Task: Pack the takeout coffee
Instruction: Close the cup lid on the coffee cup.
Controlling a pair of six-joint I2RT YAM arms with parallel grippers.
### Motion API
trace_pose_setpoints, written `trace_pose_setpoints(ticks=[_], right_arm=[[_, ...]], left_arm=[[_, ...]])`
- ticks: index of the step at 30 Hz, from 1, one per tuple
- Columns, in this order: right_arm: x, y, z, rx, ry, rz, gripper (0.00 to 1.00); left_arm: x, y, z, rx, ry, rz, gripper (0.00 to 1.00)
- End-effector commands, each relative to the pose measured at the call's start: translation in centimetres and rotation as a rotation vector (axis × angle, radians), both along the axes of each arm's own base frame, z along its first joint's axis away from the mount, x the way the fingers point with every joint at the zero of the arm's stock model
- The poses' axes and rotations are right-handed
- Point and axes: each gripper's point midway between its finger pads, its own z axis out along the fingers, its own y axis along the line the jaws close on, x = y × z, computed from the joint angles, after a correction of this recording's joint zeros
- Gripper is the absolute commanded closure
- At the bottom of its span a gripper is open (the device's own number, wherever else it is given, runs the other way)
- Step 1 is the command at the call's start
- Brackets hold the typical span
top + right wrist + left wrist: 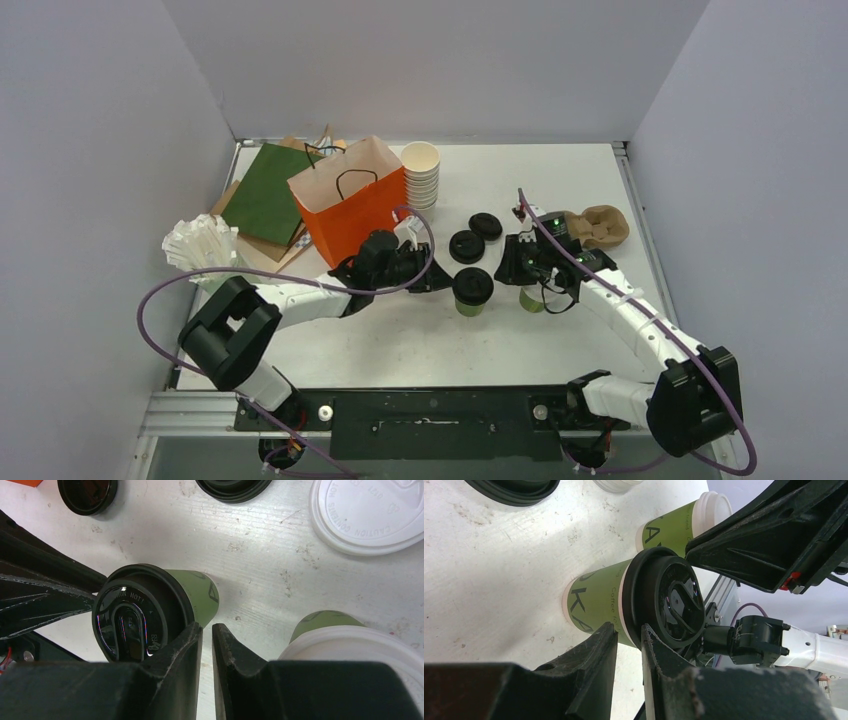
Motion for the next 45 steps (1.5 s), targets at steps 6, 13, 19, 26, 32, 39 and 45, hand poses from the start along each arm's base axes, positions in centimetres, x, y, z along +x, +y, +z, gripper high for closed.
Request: trace_pose_setpoints(ticks=[6, 13, 19, 26, 32, 39, 45], right_arm=[[-0.1, 0.7, 0.3, 0.028, -0.014, 0.054, 0.83], [-1.4, 0.6, -0.1, 0.031, 0.026, 0.067, 0.82], [-2.5, 0.6, -0.1, 0.042, 0.064, 0.054, 0.77], [-2.7, 0.2, 0.3, 0.036, 0.051, 0.011, 0.7], [-1.0, -1.2, 2.8, -0.035, -0.047, -0.039, 0.63], [0.1, -0.3, 6.2, -0.055, -0.164, 0.015, 0.25], [-0.2, 2.7, 6.1, -0.169, -0.191, 0.071, 0.1]], left_arm=[[1.1, -1.7, 1.5, -0.02, -0.052, -0.042, 0.87], [2.2, -2.7, 2.0, 0.026, -0.076, -0.087, 0.91], [3.0, -4.1, 1.6, 0.046, -0.08, -0.135, 0.91], [4.4, -5.3, 0.8, 0.045, -0.073, -0.155, 0.9], [6.0, -5.9, 2.2, 0.026, -0.104, -0.145, 0.9], [6.9, -5.5, 4.6, 0.042, -0.158, -0.127, 0.78], [7.1, -3.7, 6.7, 0.069, -0.219, -0.063, 0.74]])
